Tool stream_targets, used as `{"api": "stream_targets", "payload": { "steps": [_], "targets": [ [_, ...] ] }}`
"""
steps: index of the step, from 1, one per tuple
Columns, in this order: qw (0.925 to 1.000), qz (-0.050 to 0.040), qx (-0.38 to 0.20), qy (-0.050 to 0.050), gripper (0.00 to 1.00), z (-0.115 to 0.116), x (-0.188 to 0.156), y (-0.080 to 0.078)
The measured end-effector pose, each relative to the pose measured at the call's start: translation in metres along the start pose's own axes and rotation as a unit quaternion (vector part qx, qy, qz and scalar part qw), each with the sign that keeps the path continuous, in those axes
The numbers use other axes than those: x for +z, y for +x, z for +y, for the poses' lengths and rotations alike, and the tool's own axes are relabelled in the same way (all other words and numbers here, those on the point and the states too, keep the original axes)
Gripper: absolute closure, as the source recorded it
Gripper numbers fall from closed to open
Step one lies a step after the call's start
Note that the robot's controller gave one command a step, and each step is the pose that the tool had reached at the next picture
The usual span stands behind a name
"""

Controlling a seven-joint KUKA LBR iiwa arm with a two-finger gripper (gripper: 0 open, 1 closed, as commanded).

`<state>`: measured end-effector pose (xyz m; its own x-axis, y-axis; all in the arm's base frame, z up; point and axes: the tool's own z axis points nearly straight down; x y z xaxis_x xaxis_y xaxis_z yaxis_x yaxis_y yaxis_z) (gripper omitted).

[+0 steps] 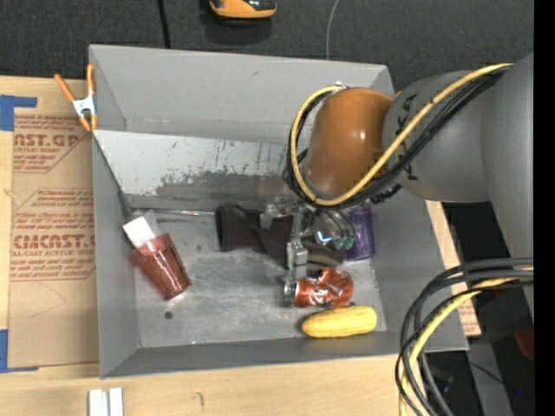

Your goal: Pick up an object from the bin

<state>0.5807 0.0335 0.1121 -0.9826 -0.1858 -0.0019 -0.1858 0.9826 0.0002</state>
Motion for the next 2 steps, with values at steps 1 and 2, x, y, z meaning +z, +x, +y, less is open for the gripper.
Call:
{"api": "stream_targets", "payload": {
  "steps": [1,2],
  "targets": [
    [0.9998,-0.0005,0.021,-0.001,0.0,-0.015,0.017,-0.006],
    [0.9988,-0.0022,0.05,-0.001,1.0,-0.025,0.032,-0.003]
  ]
}}
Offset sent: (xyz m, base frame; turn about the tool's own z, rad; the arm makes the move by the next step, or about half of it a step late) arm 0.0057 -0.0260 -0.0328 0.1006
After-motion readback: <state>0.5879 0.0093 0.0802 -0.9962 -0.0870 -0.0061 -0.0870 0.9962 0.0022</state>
